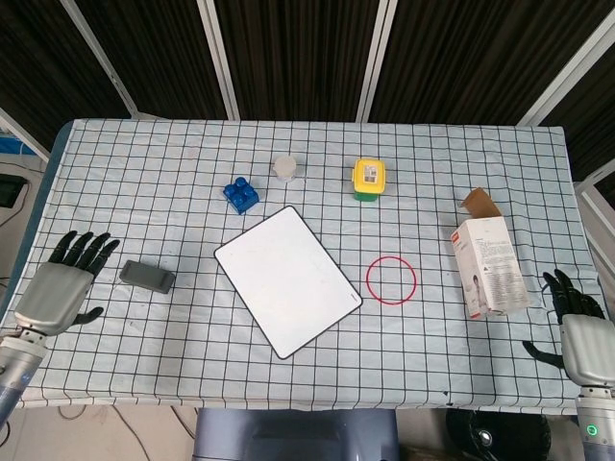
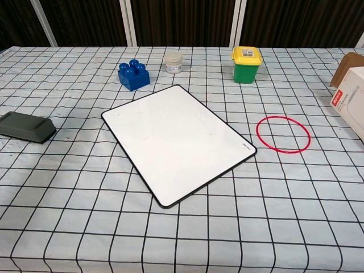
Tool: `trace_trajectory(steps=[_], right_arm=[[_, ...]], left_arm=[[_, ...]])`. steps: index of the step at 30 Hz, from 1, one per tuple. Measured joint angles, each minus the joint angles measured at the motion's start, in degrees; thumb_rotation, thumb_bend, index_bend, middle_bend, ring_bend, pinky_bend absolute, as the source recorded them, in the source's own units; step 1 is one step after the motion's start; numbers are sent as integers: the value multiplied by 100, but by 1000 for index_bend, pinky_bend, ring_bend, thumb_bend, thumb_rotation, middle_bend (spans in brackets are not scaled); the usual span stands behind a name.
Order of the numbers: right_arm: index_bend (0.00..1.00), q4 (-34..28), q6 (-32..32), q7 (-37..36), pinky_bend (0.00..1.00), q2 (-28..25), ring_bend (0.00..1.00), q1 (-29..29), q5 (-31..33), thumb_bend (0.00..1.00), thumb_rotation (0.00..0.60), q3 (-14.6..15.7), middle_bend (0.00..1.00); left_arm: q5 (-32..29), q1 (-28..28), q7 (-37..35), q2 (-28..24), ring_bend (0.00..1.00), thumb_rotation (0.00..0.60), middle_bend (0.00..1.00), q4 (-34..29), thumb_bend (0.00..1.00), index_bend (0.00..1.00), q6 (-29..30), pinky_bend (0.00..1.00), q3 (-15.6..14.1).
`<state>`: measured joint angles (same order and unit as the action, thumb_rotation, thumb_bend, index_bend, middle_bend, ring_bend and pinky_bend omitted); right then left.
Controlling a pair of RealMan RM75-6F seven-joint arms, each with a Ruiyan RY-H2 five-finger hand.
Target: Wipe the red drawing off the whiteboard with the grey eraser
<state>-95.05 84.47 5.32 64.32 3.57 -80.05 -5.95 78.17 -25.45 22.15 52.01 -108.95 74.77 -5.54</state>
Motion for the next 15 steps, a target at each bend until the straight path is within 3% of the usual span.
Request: trace_trajectory(steps=[10,15], right_arm=[[77,13,47,-71,208,2,193,2,-37,32,600,-28,74],[77,18,54,-83,208,5,193,0,-38,33,600,-33,74]], left_arm=[[1056,660,-739,52,0,600,2,353,89,0,865,8,-271],[1230,899,-1143,80,0,600,2,637,90,0,1115,7,-314]])
